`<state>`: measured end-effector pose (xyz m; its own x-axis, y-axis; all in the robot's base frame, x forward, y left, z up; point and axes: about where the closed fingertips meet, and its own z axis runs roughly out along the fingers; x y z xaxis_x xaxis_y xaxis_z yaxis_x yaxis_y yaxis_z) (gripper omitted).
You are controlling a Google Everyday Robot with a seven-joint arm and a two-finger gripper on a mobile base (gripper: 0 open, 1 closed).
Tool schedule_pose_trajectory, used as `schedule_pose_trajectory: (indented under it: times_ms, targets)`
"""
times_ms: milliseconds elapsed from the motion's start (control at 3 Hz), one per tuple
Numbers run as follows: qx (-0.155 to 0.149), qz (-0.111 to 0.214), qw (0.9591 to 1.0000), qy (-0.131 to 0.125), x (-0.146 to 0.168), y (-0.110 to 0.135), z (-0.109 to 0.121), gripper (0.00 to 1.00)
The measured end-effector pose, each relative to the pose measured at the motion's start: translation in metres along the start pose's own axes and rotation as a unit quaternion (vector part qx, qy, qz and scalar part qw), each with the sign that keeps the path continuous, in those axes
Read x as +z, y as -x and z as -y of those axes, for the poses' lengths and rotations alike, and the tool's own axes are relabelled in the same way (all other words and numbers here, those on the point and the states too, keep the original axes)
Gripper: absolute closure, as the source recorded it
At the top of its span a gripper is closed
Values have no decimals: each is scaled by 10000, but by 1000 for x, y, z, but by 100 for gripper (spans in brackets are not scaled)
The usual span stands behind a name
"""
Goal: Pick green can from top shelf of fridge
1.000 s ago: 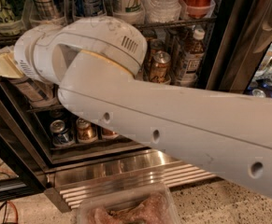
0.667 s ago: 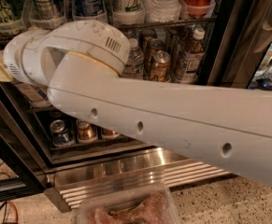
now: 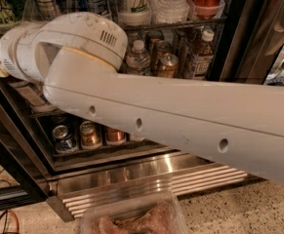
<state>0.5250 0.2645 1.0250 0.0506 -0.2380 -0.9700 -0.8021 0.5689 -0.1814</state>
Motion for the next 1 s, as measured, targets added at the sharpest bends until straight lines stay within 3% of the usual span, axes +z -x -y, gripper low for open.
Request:
schedule_pose_trajectory:
  times_ms: [1000]
  targets:
    - [-333,116,9990,-269,-2,25,8,29]
